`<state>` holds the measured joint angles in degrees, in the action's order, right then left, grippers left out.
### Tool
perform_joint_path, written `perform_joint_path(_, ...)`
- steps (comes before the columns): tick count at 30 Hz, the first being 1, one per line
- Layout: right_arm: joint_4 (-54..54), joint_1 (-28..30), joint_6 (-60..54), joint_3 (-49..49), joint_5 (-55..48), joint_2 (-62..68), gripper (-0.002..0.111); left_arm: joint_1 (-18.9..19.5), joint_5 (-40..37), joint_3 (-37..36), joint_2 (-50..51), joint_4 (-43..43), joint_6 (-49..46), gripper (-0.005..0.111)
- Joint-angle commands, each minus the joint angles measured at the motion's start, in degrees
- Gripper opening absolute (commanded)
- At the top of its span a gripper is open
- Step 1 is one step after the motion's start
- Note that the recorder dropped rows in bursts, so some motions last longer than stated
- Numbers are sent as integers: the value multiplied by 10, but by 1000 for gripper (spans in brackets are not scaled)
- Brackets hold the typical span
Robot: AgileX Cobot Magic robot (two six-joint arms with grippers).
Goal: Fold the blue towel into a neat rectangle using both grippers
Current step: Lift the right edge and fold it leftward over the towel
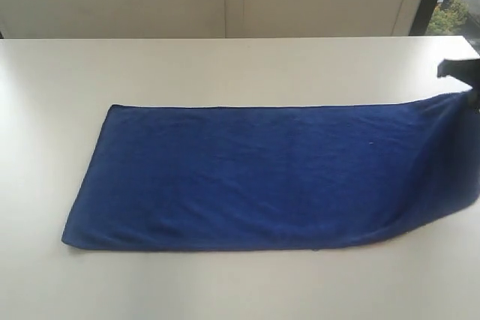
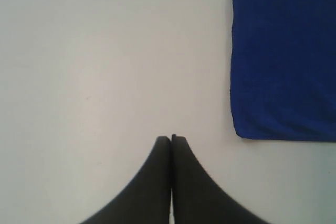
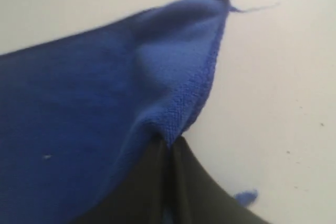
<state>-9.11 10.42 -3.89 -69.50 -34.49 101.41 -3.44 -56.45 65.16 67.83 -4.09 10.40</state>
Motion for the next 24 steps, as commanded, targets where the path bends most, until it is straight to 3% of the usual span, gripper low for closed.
perform_joint_path(1, -13, -83, -14, -11, -24, -65, 0, -1, -6, -1, -5, 2, 1, 0)
perform_joint_path(7, -16, -292, -2, -75, -52, -74, 0, -1, -6, -1, -5, 2, 1, 0)
perform_joint_path(14, -16, -487, 33, -247, -78, 84, 0, -1, -6, -1, -5, 2, 1, 0)
perform_joint_path(19, -19, -546, 42, -346, -88, 195, 0, -1, -6, -1, -5, 2, 1, 0)
perform_joint_path(24, -19, -560, 55, -400, -107, 268, 0, -1, -6, -1, -5, 2, 1, 0)
